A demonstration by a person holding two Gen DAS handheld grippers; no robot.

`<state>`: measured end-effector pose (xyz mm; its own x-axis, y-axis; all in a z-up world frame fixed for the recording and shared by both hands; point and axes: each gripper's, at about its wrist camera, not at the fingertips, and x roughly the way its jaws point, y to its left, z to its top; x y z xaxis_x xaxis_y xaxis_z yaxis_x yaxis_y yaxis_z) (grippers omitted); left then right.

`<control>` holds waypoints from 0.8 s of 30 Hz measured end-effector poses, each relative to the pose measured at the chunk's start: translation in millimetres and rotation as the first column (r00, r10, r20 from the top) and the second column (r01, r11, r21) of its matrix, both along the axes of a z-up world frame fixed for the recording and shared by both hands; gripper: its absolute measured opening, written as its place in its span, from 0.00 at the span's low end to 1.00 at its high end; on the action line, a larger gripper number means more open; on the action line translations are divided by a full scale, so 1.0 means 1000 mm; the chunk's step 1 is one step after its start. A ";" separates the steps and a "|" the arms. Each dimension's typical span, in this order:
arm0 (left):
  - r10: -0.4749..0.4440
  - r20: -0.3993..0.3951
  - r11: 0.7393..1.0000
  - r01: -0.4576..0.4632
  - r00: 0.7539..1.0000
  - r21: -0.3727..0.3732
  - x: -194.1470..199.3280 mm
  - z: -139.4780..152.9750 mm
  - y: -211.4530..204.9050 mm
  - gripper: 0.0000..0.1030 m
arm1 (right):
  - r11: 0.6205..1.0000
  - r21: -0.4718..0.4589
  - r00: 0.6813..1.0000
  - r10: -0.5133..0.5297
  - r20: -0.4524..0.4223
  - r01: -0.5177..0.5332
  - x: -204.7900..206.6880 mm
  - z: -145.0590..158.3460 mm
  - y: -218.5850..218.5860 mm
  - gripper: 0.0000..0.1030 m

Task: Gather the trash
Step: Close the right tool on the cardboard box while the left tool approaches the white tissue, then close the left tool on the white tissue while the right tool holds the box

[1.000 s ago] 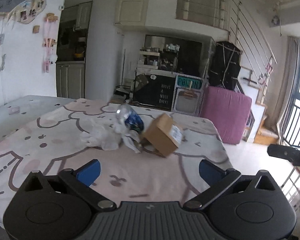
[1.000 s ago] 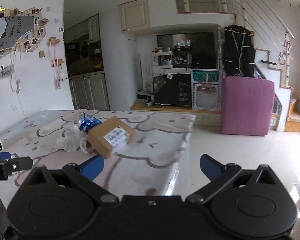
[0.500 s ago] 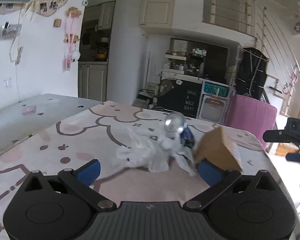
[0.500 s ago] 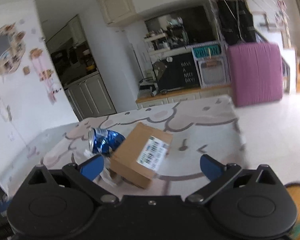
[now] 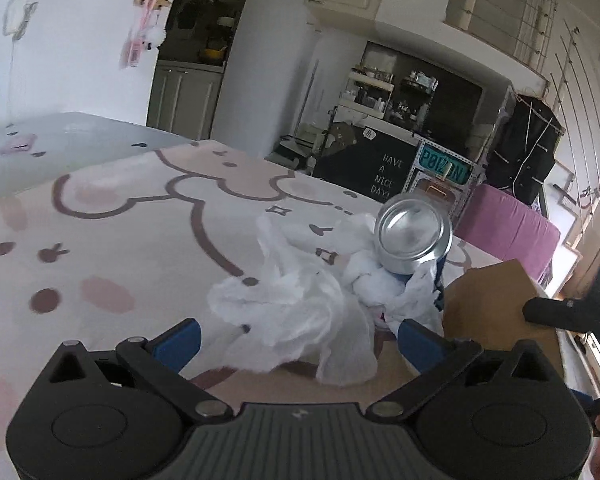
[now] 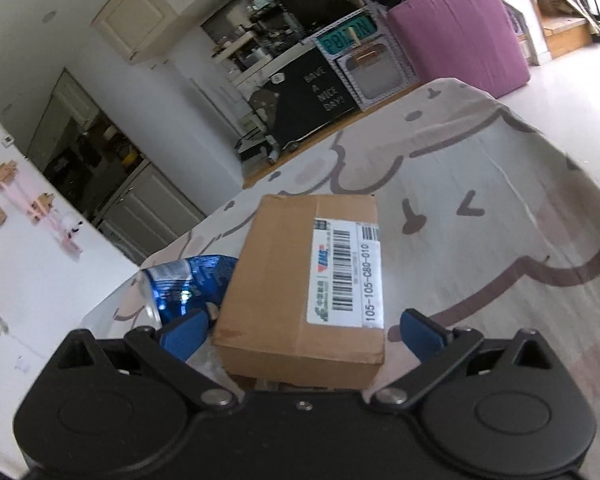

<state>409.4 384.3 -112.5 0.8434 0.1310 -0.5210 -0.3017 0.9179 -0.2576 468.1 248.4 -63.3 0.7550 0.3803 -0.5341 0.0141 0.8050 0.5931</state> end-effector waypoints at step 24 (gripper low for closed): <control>-0.088 -0.031 0.995 0.090 0.996 0.050 -0.068 0.022 -0.075 0.05 | 0.768 -0.395 0.807 0.581 0.102 -0.503 -0.135 0.052 -0.117 0.86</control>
<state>341.0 309.6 -90.8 0.8374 0.0833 -0.5402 -0.2251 0.9532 -0.2020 333.4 130.9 -10.9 0.5827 0.5881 -0.5609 -0.5765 0.7856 0.2247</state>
